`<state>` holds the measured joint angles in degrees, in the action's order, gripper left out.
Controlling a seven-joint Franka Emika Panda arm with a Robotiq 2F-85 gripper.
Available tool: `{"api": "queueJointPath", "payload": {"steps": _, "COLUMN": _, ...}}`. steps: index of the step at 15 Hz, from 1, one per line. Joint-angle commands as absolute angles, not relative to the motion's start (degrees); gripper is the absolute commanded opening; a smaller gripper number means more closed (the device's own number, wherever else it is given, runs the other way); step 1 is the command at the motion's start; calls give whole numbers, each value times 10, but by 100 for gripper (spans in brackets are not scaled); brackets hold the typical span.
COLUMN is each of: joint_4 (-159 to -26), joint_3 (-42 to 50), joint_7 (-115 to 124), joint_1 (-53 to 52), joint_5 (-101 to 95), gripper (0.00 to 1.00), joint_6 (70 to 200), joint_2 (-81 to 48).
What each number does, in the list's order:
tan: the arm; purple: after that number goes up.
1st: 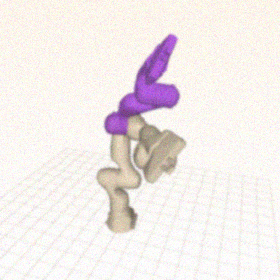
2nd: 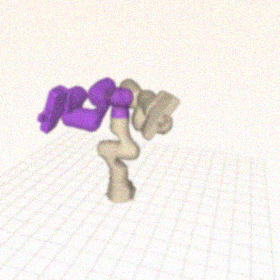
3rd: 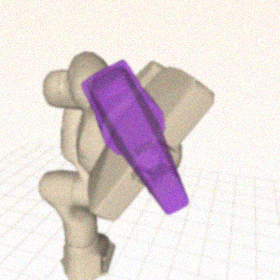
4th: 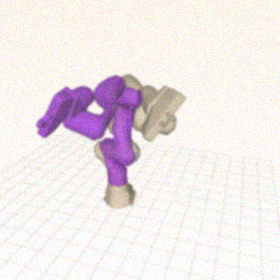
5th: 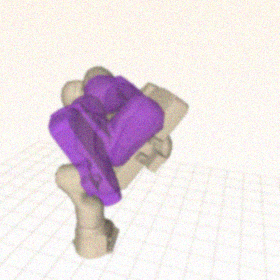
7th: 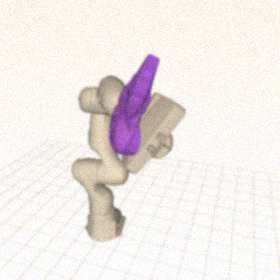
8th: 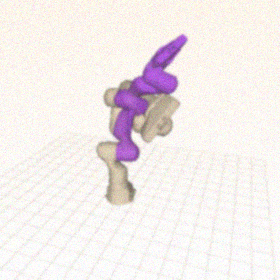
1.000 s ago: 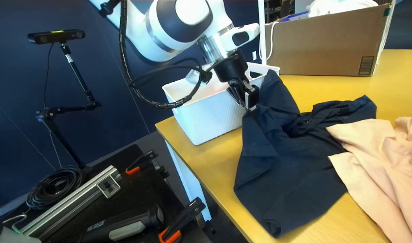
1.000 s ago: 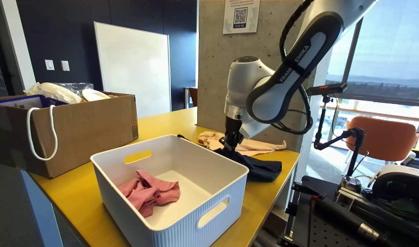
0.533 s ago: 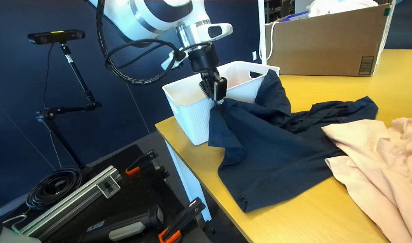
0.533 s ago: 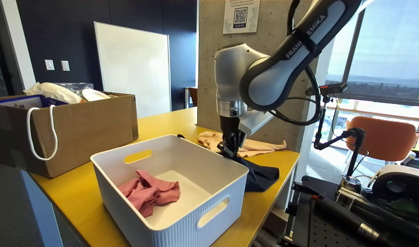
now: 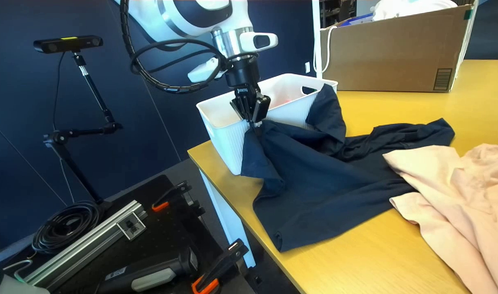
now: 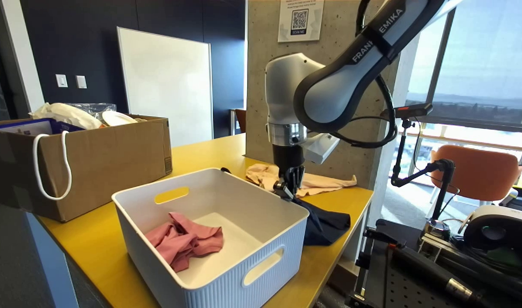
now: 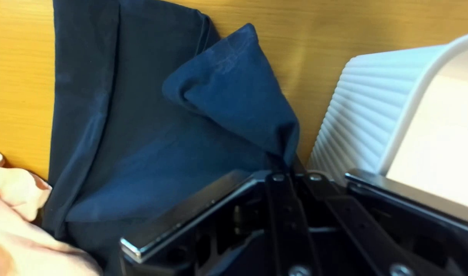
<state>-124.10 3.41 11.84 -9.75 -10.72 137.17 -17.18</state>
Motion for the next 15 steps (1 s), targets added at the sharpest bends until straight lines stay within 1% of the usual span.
{"api": "queueJointPath", "payload": {"steps": 1, "joint_4": -1225, "joint_3": 4, "joint_7": 71, "joint_1": -74, "joint_5": -86, "gripper": 29, "joint_6": 1357, "joint_2": -172}}
{"api": "queueJointPath", "payload": {"steps": 2, "joint_4": -1223, "joint_3": 1, "joint_7": 66, "joint_1": -72, "joint_5": -85, "gripper": 30, "joint_6": 1353, "joint_2": -172}}
{"api": "queueJointPath", "payload": {"steps": 4, "joint_4": -1224, "joint_3": 1, "joint_7": 63, "joint_1": -69, "joint_5": -84, "gripper": 43, "joint_6": 1343, "joint_2": -166}}
{"api": "queueJointPath", "payload": {"steps": 7, "joint_4": -1246, "joint_3": 15, "joint_7": 89, "joint_1": -67, "joint_5": -106, "gripper": 66, "joint_6": 1331, "joint_2": -142}}
{"api": "queueJointPath", "payload": {"steps": 11, "joint_4": -1274, "joint_3": 40, "joint_7": 107, "joint_1": -42, "joint_5": -120, "gripper": 94, "joint_6": 1339, "joint_2": -102}}
{"api": "queueJointPath", "payload": {"steps": 12, "joint_4": -1276, "joint_3": 44, "joint_7": 106, "joint_1": -34, "joint_5": -122, "gripper": 99, "joint_6": 1347, "joint_2": -97}}
{"api": "queueJointPath", "payload": {"steps": 15, "joint_4": -1254, "joint_3": 61, "joint_7": 126, "joint_1": -14, "joint_5": -146, "gripper": 100, "joint_6": 1368, "joint_2": -122}}
